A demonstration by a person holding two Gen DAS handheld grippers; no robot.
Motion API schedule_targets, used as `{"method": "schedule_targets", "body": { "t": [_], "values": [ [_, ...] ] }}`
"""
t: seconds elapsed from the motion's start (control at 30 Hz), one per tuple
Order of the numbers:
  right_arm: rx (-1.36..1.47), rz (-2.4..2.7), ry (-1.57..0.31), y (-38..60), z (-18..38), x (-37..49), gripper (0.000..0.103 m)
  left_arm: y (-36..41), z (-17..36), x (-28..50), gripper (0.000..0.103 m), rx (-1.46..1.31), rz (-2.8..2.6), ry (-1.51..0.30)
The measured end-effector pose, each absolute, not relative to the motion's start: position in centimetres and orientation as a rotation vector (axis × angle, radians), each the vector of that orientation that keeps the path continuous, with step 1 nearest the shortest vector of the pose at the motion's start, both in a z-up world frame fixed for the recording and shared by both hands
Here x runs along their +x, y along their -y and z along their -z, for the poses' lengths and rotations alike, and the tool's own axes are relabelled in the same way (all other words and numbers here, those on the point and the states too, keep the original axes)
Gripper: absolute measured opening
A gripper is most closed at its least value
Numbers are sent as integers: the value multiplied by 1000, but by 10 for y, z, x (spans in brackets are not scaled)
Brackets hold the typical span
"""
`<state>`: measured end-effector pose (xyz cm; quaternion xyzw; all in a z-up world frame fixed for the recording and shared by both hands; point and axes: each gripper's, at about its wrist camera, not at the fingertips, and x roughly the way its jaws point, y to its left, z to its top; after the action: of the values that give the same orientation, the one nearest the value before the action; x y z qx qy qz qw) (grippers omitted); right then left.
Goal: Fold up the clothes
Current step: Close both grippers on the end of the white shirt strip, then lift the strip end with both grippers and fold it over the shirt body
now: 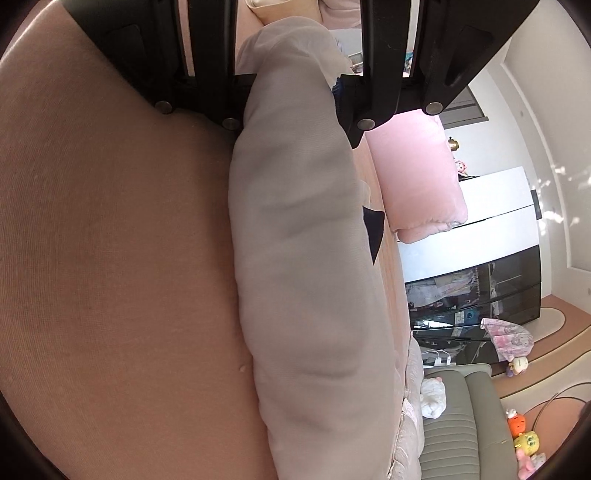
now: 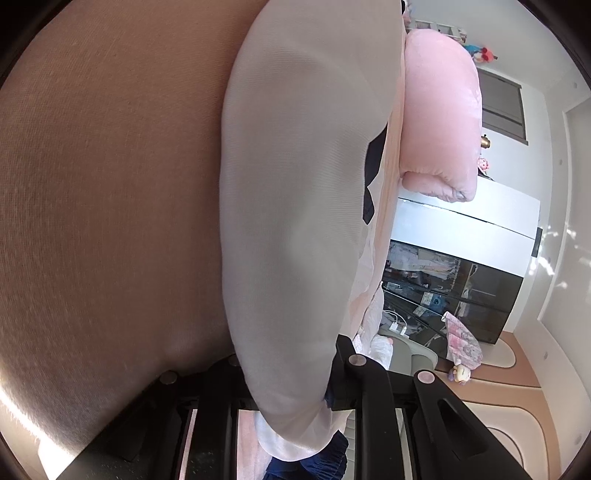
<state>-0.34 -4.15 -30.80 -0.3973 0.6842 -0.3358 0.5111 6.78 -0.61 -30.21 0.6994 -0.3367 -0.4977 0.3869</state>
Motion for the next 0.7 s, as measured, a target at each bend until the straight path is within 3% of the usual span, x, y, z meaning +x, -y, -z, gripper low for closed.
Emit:
{"method": "schedule_targets", "body": {
  "t": [0.7],
  "values": [
    [-880,687,-1604,-8,280,-20,19,-57,295,69,24,1817,1341,788]
  ]
}}
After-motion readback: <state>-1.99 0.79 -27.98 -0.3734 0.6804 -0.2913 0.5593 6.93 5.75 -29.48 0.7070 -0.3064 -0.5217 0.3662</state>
